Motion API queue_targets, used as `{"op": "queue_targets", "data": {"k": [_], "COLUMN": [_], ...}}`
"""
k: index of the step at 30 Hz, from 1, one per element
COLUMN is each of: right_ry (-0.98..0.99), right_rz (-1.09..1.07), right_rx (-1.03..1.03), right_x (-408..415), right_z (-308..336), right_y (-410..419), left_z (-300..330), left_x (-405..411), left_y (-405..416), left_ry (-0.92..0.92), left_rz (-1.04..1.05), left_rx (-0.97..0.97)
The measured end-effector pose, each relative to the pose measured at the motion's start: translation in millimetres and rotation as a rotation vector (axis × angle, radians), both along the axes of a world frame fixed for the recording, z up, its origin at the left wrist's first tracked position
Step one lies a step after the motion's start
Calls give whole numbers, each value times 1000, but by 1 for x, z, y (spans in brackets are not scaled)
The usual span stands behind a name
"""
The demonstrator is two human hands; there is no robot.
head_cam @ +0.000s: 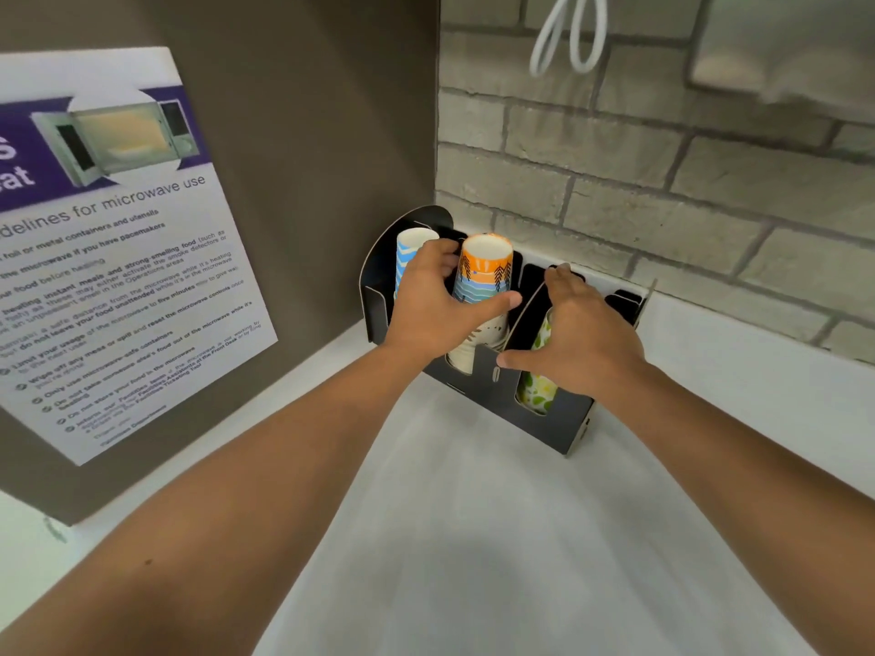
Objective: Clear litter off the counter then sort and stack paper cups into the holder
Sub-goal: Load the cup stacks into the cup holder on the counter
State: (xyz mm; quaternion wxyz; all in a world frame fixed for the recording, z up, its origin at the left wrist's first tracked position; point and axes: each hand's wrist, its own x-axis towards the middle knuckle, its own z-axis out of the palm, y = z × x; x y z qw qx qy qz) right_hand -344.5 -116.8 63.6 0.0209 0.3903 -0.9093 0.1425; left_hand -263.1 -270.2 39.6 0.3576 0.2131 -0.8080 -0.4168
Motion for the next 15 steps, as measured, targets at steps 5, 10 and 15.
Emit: {"op": "queue_targets", "data": {"k": [5,10,15], "right_ry": [-11,-37,-194], "right_rz": [0,100,314], "right_rx": [-93,-269,-289], "right_x": [20,84,179], "right_z": [16,38,31], "right_y": [4,-6,-26], "left_z": [14,21,13], "left_x": [40,129,258], "left_y": [-3,-5,0], "left_ry": [14,9,-78], "left_rz": [62,153,278], "left_rx": [-28,-23,-9]}}
